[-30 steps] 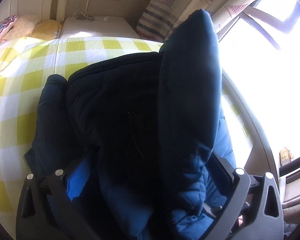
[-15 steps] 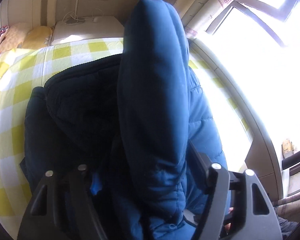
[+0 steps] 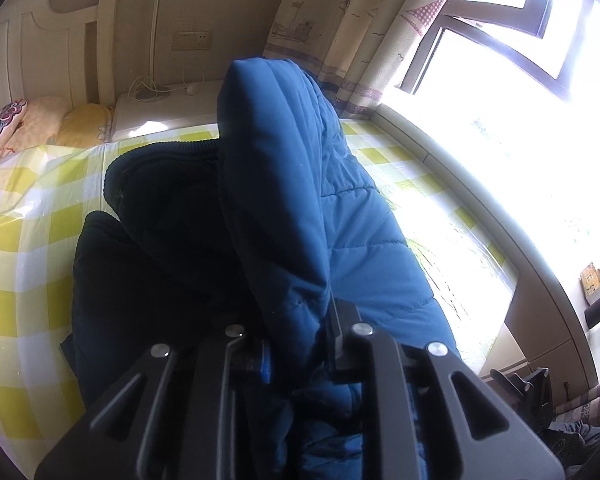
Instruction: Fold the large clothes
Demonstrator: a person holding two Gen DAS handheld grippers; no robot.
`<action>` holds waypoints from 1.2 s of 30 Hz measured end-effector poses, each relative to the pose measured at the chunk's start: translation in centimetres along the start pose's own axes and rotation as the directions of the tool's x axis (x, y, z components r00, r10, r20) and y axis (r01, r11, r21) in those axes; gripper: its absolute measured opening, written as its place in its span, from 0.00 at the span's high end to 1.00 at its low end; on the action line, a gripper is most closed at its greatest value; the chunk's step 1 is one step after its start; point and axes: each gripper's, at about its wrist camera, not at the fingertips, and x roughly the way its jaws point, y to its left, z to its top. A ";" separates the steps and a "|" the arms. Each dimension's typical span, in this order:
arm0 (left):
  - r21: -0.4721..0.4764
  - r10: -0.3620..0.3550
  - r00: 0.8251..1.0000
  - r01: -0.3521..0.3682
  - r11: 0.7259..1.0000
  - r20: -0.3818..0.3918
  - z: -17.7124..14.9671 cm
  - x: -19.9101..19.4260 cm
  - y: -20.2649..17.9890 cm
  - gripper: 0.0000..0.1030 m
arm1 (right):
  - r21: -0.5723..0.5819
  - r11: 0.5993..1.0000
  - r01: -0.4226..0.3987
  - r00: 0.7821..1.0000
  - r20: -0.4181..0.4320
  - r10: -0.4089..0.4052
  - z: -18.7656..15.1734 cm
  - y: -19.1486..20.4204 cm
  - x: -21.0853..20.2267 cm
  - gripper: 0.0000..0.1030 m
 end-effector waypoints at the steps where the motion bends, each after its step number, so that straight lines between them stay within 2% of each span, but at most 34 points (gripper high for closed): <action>1: -0.008 -0.003 1.000 0.003 1.000 0.002 0.1 -0.1 -0.3 0.83 | -0.001 1.000 0.010 1.000 -0.008 -0.010 -0.4 0.0 0.3 0.16; 5: -0.026 0.003 1.000 -0.003 1.000 0.012 -0.3 -0.6 -0.6 0.83 | 0.016 0.999 0.047 0.999 -0.029 -0.047 -0.4 0.4 1.3 0.17; 7: -0.022 0.014 1.000 -0.013 1.000 0.027 -0.6 -1.3 -0.6 0.84 | 0.042 0.998 0.057 0.998 -0.013 -0.056 0.2 0.2 0.7 0.20; 8: -0.016 0.018 0.999 -0.018 1.000 0.032 -0.6 -1.6 -0.7 0.84 | 0.087 0.996 0.030 0.999 0.016 -0.032 0.4 -0.3 0.0 0.27; 9: -0.009 0.023 0.999 -0.023 1.000 0.035 -0.6 -1.6 -0.8 0.84 | 0.126 0.991 0.036 0.999 0.034 -0.040 0.6 -0.8 -0.6 0.28; 15: -0.004 0.034 0.998 -0.034 0.999 0.047 -0.6 -1.7 -1.5 0.84 | 0.078 0.993 0.085 0.995 -0.058 -0.080 0.3 -0.4 1.7 0.27; 18: 0.005 0.050 0.995 -0.051 0.999 0.082 -0.9 -2.4 -2.0 0.86 | 0.072 0.990 0.121 0.990 -0.077 -0.116 0.3 -0.3 2.3 0.18; 22: 0.035 0.129 0.977 -0.137 0.990 0.168 -0.7 -5.7 -3.7 0.90 | 0.085 0.995 0.053 0.979 -0.201 -0.035 0.4 -0.7 3.7 0.15; 25: 0.093 0.189 0.953 -0.216 0.972 0.238 -1.3 -10.2 -4.8 0.91 | 0.053 0.998 0.040 0.975 -0.219 -0.027 0.7 -0.6 3.4 0.16; 26: 0.113 0.225 0.944 -0.257 0.960 0.240 -1.8 -11.0 -4.5 0.91 | 0.047 0.998 0.040 0.976 -0.216 -0.029 0.7 -0.4 3.2 0.16; 27: 0.099 0.244 0.944 -0.271 0.958 0.222 -2.4 -11.2 -3.1 0.90 | 0.047 0.998 0.041 0.976 -0.214 -0.030 0.6 -0.4 3.3 0.16; 30: -0.033 0.278 0.956 -0.276 0.961 0.096 -5.1 -7.9 3.5 0.90 | 0.063 0.998 0.013 0.974 -0.227 0.002 1.0 -1.1 3.6 0.15; 31: -0.071 0.253 0.965 -0.249 0.966 0.068 -6.4 -6.4 5.3 0.88 | 0.067 0.998 0.004 0.973 -0.232 0.011 1.0 -1.2 3.8 0.15; 33: -0.138 0.179 0.977 -0.163 0.977 0.116 -8.2 -5.7 7.2 0.86 | 0.077 0.997 -0.023 0.971 -0.235 0.041 0.9 -1.7 3.9 0.15; 34: -0.160 0.167 0.977 -0.145 0.976 0.134 -8.5 -5.9 7.7 0.86 | 0.079 0.996 -0.045 0.970 -0.235 0.063 1.0 -2.0 3.9 0.15; 36: -0.167 0.180 0.972 -0.155 0.974 0.148 -8.6 -6.1 7.5 0.86 | 0.035 0.993 -0.110 0.962 -0.246 0.115 1.4 -2.2 2.9 0.15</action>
